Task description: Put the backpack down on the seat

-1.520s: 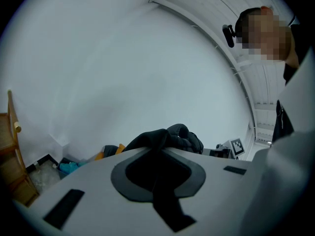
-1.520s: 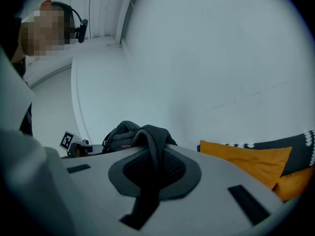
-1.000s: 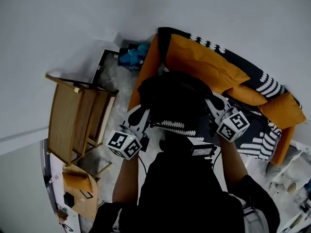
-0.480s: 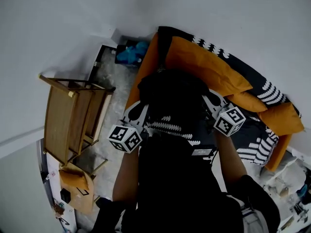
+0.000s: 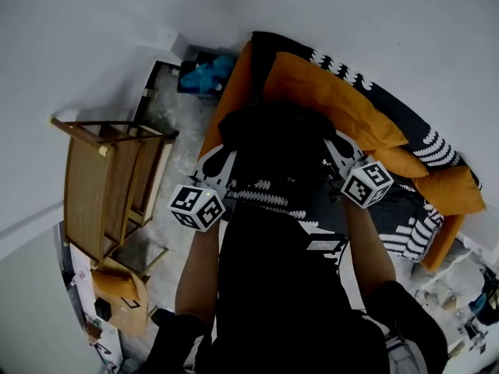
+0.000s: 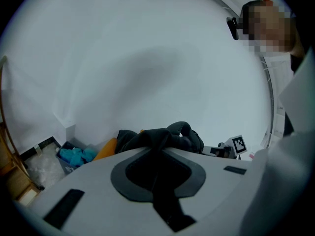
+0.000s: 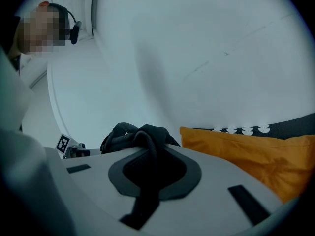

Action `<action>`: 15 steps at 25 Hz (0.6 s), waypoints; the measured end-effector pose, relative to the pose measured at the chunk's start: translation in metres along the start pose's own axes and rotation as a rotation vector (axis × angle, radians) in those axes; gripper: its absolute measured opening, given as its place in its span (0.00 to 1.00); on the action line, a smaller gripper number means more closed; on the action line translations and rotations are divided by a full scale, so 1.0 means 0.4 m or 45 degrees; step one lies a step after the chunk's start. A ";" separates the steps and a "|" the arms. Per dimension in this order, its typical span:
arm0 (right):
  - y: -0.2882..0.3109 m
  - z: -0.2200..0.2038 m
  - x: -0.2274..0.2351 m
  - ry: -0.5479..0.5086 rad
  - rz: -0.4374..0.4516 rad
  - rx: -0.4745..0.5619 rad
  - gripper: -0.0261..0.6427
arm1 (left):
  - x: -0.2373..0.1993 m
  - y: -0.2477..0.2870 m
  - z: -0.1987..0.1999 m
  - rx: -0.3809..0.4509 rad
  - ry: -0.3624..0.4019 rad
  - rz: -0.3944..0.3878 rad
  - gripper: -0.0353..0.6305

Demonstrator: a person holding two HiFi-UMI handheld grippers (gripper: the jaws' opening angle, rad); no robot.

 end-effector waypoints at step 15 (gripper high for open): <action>0.142 -0.039 0.077 -0.207 -0.221 -0.055 0.11 | -0.132 0.093 -0.028 -0.060 0.055 0.117 0.13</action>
Point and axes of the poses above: the fingertips, and each gripper's own axes: y forward along the fingers, x to its right, z out of its top, the point moved 2 cm from there along -y, backward along the fingers, and after that the axes turned 15 degrees about -z, right-handed, at the moved point
